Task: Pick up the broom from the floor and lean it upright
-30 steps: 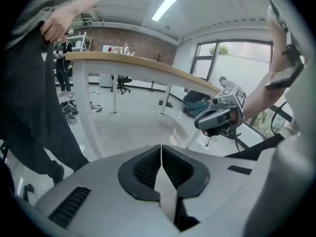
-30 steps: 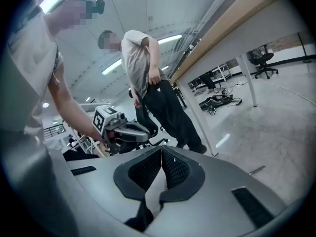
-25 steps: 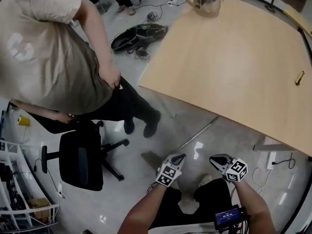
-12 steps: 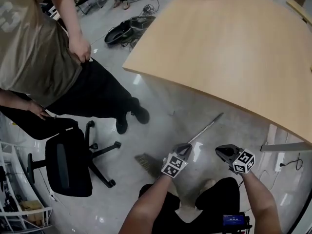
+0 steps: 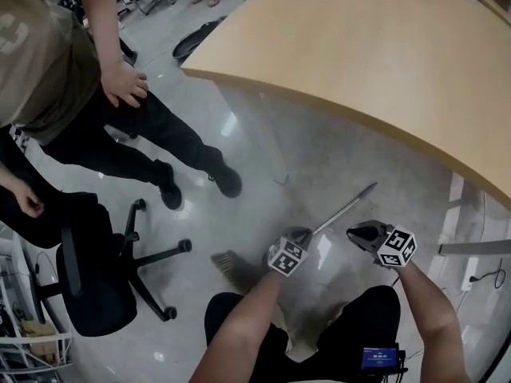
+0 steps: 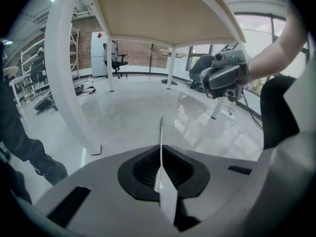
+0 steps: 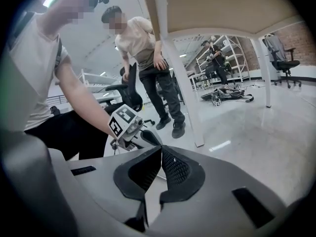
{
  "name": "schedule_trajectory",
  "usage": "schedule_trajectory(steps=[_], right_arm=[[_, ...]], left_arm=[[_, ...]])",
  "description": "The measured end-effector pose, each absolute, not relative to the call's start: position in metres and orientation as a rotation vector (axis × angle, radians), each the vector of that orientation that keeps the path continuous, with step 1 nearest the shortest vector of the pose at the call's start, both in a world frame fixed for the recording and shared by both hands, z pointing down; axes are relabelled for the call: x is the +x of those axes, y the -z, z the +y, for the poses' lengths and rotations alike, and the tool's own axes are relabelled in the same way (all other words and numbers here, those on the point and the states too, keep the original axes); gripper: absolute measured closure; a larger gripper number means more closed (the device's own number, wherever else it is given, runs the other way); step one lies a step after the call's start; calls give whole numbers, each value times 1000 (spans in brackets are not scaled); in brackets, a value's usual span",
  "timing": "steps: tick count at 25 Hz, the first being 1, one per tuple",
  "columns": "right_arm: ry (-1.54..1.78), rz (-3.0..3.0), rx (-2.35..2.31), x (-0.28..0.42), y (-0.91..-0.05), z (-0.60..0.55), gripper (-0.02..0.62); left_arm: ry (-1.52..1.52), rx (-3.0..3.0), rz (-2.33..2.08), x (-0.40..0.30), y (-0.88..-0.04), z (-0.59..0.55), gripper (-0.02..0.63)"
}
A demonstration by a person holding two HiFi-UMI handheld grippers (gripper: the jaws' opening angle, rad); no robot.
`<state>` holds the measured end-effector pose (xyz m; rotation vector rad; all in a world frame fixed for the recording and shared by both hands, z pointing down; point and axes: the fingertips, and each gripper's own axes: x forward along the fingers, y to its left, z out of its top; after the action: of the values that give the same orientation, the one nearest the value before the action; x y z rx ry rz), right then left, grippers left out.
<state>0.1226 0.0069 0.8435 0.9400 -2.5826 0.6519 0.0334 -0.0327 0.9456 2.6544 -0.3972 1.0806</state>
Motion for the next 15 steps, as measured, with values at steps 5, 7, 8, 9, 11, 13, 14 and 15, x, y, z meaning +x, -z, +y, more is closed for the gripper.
schedule_trajectory(steps=[5, 7, 8, 9, 11, 13, 14, 15], right_arm=[[-603, -2595, 899, 121, -868, -35, 580], [-672, -2563, 889, 124, -882, -22, 580], [-691, -2554, 882, 126, -888, -18, 580], [-699, -2548, 878, 130, -893, -17, 580], [-702, -2536, 878, 137, -899, -18, 580], [-704, -2518, 880, 141, -903, -15, 580], [-706, -2507, 881, 142, -905, -12, 580], [-706, -2496, 883, 143, -907, -9, 580]], left_arm=[[-1162, 2607, -464, 22, -978, -79, 591], [-1191, 2570, -435, 22, -997, -63, 591], [-1215, 2566, -425, 23, -1005, -60, 591], [-1241, 2565, -412, 26, -1012, -59, 591], [-1301, 2551, -367, 32, -1026, -56, 591], [-1359, 2525, -311, 38, -1042, -46, 589], [-1379, 2513, -293, 42, -1049, -42, 573], [-1392, 2501, -282, 46, -1057, -39, 517]])
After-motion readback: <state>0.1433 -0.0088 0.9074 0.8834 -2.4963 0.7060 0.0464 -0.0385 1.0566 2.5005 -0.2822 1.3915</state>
